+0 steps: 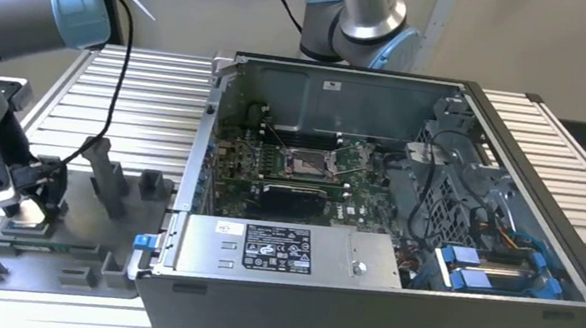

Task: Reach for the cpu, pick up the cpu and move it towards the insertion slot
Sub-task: 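Pick up the cpu and move it towards the insertion slot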

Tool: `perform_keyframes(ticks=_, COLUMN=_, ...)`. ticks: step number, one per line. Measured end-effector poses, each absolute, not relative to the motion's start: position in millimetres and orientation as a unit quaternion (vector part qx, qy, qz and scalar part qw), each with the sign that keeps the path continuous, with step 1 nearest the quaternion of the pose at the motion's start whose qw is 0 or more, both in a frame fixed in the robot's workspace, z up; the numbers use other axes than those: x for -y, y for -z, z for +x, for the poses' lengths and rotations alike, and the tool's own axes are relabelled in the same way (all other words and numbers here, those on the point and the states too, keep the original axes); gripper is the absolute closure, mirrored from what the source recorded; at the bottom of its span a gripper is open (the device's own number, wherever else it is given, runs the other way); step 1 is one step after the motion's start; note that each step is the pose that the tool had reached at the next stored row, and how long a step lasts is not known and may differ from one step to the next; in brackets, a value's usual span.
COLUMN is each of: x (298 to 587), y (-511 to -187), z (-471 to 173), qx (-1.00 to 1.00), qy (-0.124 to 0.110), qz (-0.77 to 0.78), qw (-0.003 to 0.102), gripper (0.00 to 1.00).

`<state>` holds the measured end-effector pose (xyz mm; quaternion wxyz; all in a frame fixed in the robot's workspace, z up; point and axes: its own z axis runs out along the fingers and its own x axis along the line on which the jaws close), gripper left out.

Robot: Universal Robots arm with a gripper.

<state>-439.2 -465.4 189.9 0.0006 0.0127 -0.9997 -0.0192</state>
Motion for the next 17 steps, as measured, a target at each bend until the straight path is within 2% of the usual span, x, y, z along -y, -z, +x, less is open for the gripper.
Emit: perform_keyframes(ticks=17, x=465, y=-204, z=-439, qx=1.000, qy=0.019, qz=0.013, qw=0.001, gripper=1.00)
